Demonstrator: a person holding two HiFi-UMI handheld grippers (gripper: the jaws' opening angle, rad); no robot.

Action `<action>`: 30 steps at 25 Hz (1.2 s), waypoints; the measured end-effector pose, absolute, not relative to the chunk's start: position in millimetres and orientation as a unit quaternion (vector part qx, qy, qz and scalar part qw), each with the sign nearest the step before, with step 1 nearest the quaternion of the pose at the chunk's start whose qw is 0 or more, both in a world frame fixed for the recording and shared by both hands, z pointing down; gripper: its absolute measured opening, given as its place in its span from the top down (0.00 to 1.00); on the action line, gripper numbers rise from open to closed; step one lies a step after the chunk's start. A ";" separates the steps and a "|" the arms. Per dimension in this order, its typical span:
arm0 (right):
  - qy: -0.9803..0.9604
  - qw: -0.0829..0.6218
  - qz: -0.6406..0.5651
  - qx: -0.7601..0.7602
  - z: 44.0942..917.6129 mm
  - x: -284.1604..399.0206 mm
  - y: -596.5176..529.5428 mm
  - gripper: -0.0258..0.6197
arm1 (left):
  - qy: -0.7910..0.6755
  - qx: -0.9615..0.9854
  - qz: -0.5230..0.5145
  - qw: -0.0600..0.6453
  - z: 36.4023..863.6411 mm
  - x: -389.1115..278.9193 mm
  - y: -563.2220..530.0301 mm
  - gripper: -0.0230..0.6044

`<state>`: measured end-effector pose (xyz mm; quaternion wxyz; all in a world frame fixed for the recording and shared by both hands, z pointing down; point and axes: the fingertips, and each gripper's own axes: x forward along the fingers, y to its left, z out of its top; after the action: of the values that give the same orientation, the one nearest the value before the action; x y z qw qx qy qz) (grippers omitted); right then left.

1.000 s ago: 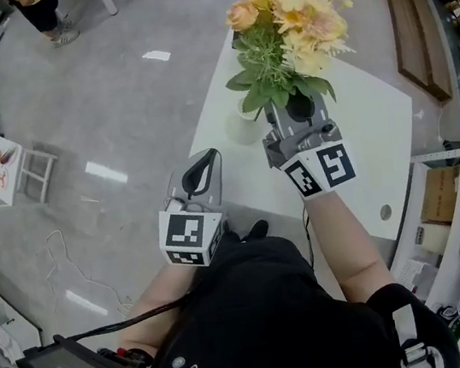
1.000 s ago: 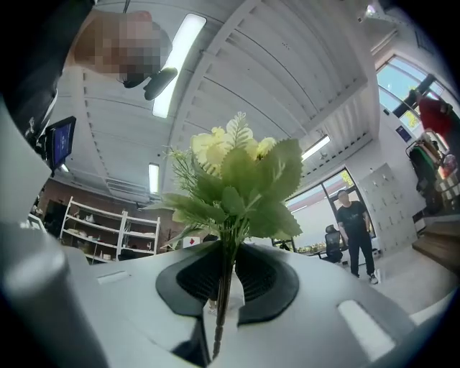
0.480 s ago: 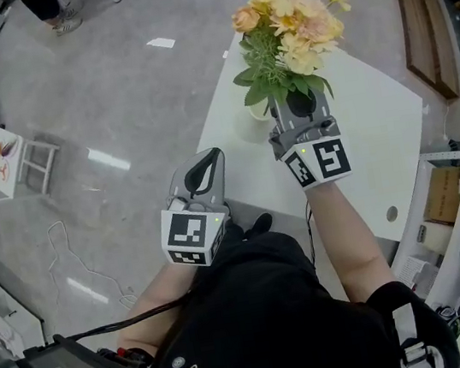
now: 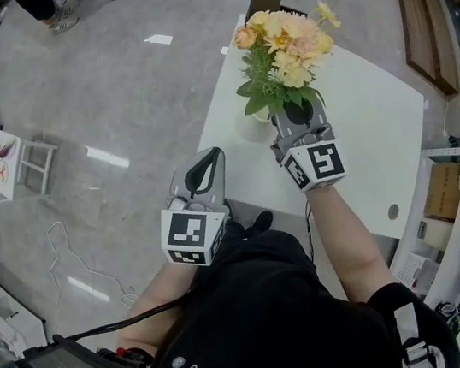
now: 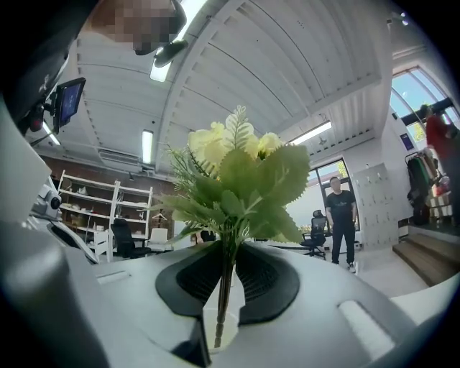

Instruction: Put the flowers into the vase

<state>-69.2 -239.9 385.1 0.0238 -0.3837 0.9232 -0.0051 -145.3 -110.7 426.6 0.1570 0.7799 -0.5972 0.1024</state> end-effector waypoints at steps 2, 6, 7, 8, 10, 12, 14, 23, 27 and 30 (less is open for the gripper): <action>0.924 0.015 -0.006 -0.382 392.8 -69.1 -236.5 0.88 | -0.597 0.780 0.102 0.157 427.1 -145.0 -110.2 0.95; 0.925 -0.002 -0.010 -0.380 407.8 -68.8 -231.2 0.88 | -0.596 0.781 0.101 0.158 427.1 -144.0 -109.2 0.95; 0.925 -0.007 -0.011 -0.379 411.2 -68.8 -230.7 0.88 | -0.595 0.781 0.101 0.158 427.0 -143.5 -109.2 0.95; 0.926 -0.012 -0.011 -0.377 414.2 -69.0 -230.2 0.88 | -0.595 0.781 0.101 0.158 426.8 -143.0 -109.2 0.95; 0.927 -0.021 -0.012 -0.374 419.4 -70.2 -229.3 0.88 | -0.595 0.781 0.101 0.159 426.9 -142.9 -109.0 0.95; 0.928 -0.029 -0.013 -0.372 424.4 -71.5 -228.2 0.88 | -0.596 0.781 0.100 0.159 427.1 -143.8 -108.6 0.95; 0.928 -0.035 -0.017 -0.371 429.6 -72.3 -227.4 0.87 | -0.596 0.781 0.099 0.159 426.8 -144.5 -108.3 0.95; 0.925 -0.095 -0.019 -0.368 446.4 -72.8 -230.8 0.87 | -0.596 0.781 0.096 0.160 425.5 -143.0 -108.7 0.95; 0.925 -0.118 -0.021 -0.359 447.9 -75.2 -231.1 0.85 | -0.593 0.783 0.094 0.159 424.4 -140.9 -108.4 0.95; 0.925 -0.123 -0.026 -0.358 448.6 -74.3 -229.3 0.82 | -0.591 0.785 0.093 0.158 423.9 -139.7 -107.8 0.95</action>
<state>-74.3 -229.3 448.6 -0.1227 -0.3576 0.9254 -0.0256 -139.7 -107.8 423.9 0.1584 0.7852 -0.5914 0.0930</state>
